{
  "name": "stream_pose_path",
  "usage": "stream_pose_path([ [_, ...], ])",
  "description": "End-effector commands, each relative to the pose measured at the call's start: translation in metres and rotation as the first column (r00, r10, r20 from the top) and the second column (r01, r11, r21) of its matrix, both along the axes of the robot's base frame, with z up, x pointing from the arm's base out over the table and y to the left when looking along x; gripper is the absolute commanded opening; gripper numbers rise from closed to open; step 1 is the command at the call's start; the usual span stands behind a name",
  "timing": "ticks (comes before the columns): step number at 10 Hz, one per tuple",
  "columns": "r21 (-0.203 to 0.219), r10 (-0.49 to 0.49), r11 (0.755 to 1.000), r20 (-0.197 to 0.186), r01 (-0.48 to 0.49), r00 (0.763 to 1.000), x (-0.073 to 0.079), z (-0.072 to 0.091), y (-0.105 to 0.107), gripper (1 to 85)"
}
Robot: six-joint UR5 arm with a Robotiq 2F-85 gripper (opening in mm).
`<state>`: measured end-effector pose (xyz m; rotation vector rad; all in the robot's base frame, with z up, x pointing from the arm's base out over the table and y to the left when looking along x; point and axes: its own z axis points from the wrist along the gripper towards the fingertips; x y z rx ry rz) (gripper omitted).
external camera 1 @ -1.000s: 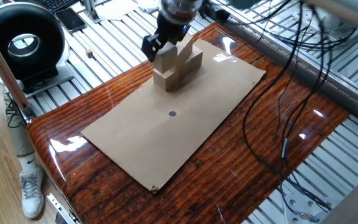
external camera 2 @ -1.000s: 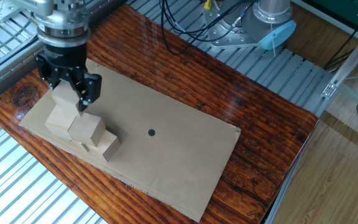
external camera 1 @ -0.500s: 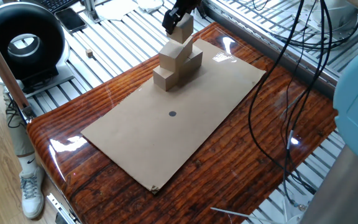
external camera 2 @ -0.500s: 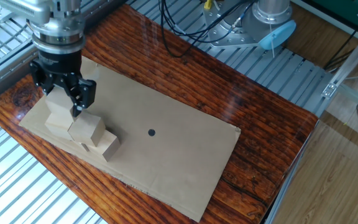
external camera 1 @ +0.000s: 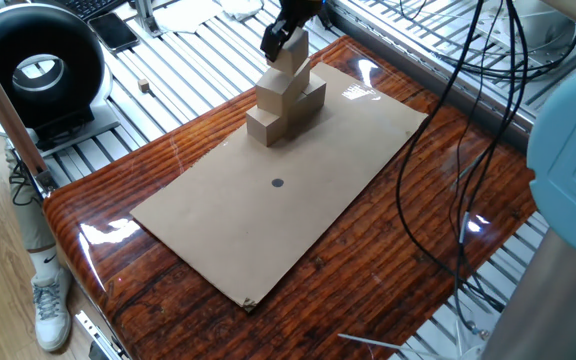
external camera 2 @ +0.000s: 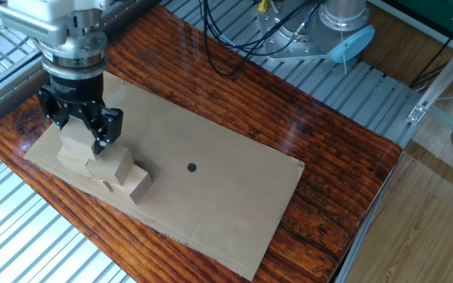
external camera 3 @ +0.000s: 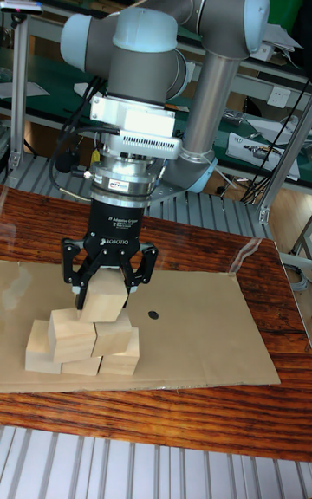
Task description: Stack the blocks into a pyramid shape
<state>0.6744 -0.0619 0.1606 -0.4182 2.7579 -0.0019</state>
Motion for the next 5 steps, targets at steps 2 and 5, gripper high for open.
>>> stream_pose_path([
  [2,0.005,0.013,1.000,0.010,-0.013,1.000,0.0037,-0.0022,0.0015,1.0],
  [5,0.023,0.015,1.000,0.010,-0.015,1.000,0.0039,-0.0023,0.0060,1.0],
])
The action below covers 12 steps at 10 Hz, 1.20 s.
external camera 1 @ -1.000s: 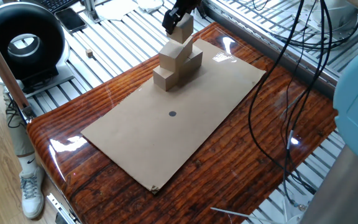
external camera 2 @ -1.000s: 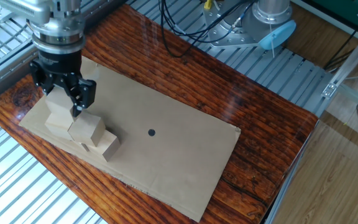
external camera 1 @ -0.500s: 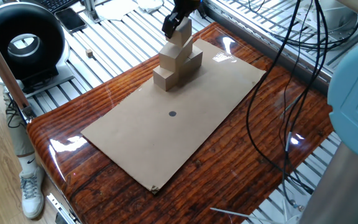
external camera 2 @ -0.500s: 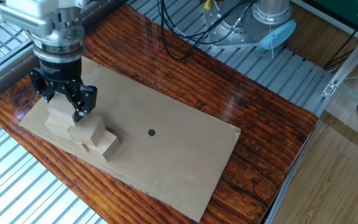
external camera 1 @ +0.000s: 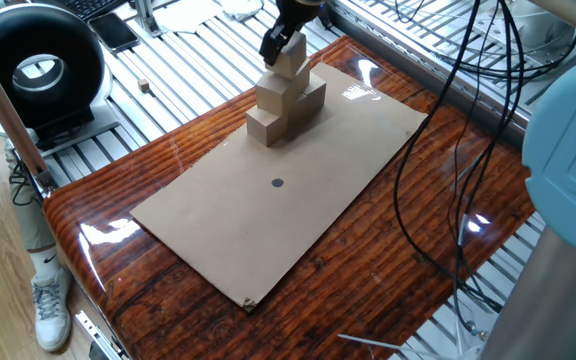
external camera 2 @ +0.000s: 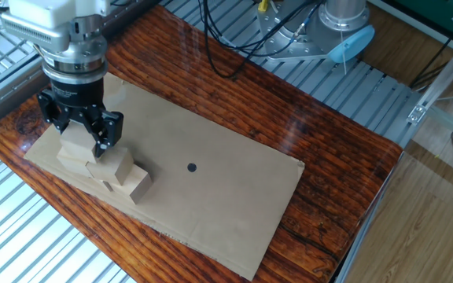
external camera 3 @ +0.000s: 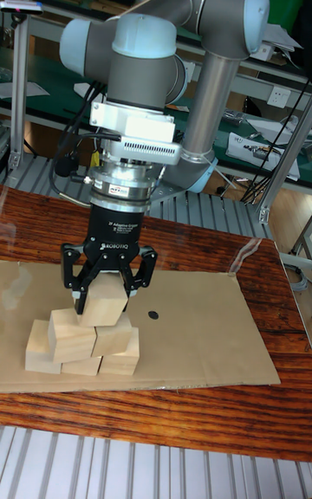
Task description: Stack the blocks into a pyramid shape
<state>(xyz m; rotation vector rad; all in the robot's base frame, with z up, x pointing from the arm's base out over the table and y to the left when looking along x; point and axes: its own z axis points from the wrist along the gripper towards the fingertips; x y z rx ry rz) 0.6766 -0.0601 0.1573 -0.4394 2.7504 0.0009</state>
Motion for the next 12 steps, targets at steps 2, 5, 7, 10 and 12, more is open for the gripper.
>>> stream_pose_path([
  [2,0.031,0.007,0.999,0.005,-0.007,1.000,0.001,0.001,0.007,1.0],
  [5,-0.024,0.050,0.998,0.012,-0.050,0.999,0.004,-0.001,-0.004,14.7],
  [7,-0.020,0.053,0.998,0.014,-0.052,0.999,0.004,-0.001,-0.006,16.3],
  [10,-0.011,0.052,0.999,0.016,-0.052,0.999,0.005,-0.001,-0.004,19.7],
  [12,-0.004,0.054,0.999,0.017,-0.054,0.998,0.005,-0.001,-0.003,19.7],
])
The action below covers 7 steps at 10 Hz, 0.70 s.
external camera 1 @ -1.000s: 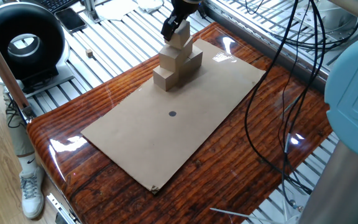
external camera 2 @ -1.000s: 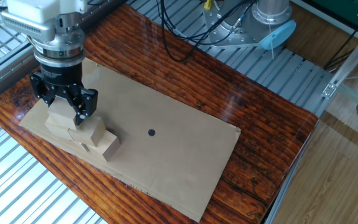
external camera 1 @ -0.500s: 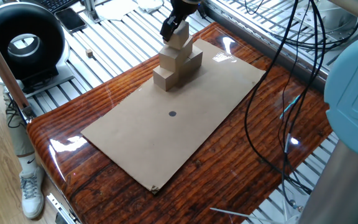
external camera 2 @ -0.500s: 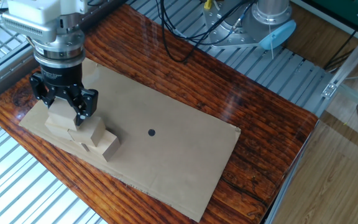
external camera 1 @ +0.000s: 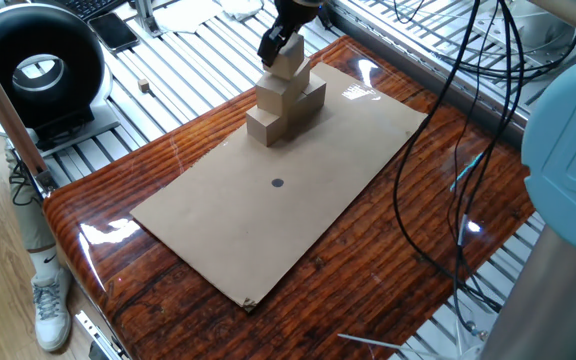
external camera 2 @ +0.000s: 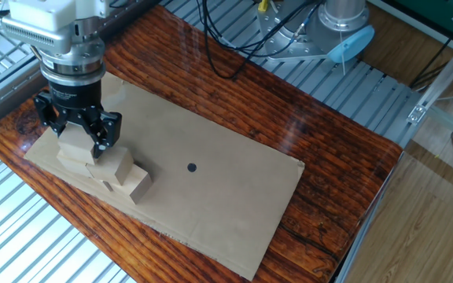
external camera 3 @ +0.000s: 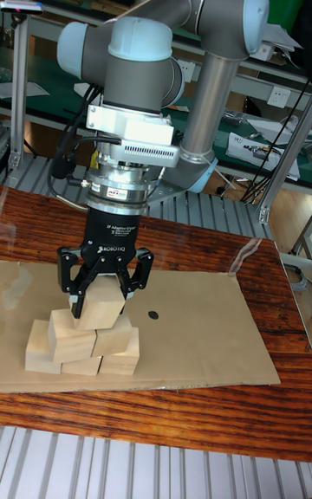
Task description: Stack the blocks into a pyramid shape
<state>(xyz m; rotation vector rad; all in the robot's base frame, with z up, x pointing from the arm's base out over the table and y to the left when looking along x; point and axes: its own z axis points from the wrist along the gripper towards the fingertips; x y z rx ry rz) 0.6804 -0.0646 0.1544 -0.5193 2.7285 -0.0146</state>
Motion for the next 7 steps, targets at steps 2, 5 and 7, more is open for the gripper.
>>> stream_pose_path([
  [2,0.046,-0.013,0.999,0.001,0.013,1.000,0.0009,0.0013,0.0077,20.7],
  [5,0.037,-0.012,0.999,0.006,0.012,1.000,0.0035,-0.0039,0.0054,20.7],
  [7,0.050,-0.011,0.999,0.009,0.010,1.000,0.0049,-0.0059,0.0089,27.3],
])
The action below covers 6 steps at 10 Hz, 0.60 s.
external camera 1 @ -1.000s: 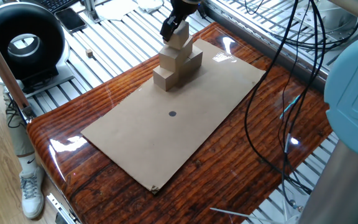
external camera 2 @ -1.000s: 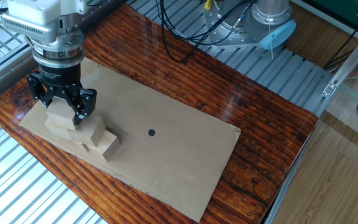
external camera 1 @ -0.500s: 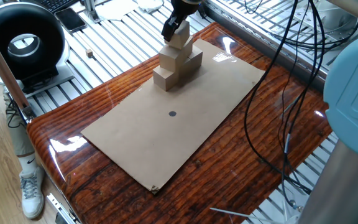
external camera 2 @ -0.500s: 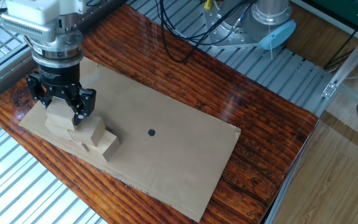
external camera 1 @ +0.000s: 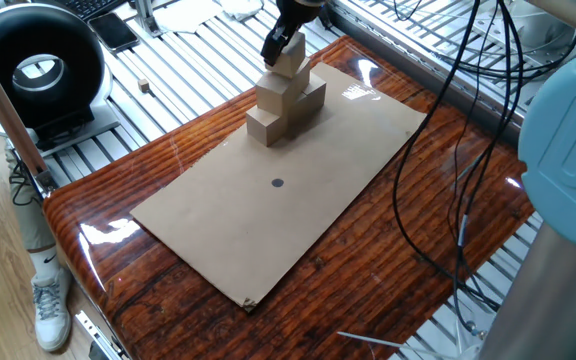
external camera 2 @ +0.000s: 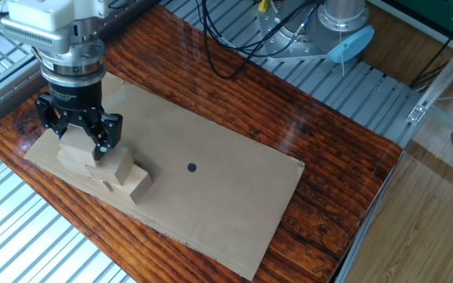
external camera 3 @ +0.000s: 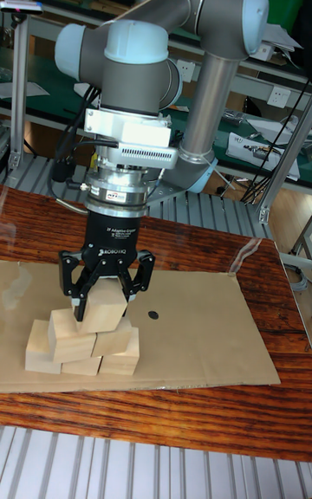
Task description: Stack the blocks into a pyramid shape
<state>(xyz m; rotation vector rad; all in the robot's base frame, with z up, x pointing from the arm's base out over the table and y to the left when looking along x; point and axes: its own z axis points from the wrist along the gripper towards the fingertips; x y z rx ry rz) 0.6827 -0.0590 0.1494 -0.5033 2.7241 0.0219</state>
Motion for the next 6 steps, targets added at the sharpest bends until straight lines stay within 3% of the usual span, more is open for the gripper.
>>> stream_pose_path([
  [1,0.029,-0.005,1.000,0.007,0.005,1.000,0.0025,-0.0006,0.0052,35.7],
  [4,0.035,-0.001,0.999,0.007,0.001,1.000,0.0025,-0.0003,0.0071,40.3],
  [5,0.034,-0.001,0.999,0.007,0.001,1.000,0.0025,-0.0005,0.0068,44.0],
  [6,0.013,0.006,1.000,0.008,-0.006,1.000,0.0025,-0.0010,0.0024,54.0],
])
